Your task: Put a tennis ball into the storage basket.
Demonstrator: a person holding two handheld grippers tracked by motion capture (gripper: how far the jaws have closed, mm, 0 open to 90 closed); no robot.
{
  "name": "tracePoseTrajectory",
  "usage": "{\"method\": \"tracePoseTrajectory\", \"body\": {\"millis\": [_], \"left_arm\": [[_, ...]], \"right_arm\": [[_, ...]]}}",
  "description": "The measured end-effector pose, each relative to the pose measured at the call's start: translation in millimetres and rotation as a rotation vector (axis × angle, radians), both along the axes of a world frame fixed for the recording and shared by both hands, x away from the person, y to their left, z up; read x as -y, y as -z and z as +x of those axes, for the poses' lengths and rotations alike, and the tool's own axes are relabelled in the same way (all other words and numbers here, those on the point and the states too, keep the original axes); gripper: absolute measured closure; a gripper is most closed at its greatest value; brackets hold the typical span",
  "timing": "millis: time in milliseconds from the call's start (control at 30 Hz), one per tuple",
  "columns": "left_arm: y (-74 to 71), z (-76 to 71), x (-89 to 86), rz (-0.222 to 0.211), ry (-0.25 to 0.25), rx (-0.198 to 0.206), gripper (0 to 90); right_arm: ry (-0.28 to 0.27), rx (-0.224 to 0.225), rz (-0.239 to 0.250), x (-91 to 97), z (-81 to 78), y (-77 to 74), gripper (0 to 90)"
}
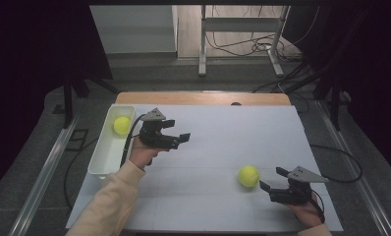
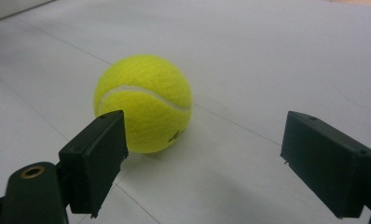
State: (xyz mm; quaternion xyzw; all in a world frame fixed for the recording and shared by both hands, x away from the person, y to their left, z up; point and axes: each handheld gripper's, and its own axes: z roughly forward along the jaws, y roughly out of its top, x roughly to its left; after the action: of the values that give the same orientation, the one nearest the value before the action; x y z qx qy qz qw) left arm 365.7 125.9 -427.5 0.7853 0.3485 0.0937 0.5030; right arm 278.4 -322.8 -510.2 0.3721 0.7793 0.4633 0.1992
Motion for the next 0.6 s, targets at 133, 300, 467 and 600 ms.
{"method": "tracePoseTrajectory", "body": {"millis": [133, 300, 467, 600], "left_arm": [[0.8, 0.1, 6.0, -0.004, 0.021, 0.000, 14.0], [1.6, -0.3, 14.9, -0.005, 0.041, 0.009, 14.0], [7.4, -0.4, 24.7, -0.014, 0.060, -0.004, 14.0], [14.0, -1.1, 35.3, -0.010, 0.081, -0.020, 14.0]], "right_arm": [[-0.002, 0.000, 0.002, 0.0, 0.6, 0.0, 14.7], [-0.010, 0.008, 0.007, -2.5, 5.9, -0.2, 14.7], [-0.018, 0.004, 0.010, -2.6, 4.6, -0.3, 14.8], [-0.024, 0.006, 0.004, -3.7, 4.7, -0.2, 14.8]]}}
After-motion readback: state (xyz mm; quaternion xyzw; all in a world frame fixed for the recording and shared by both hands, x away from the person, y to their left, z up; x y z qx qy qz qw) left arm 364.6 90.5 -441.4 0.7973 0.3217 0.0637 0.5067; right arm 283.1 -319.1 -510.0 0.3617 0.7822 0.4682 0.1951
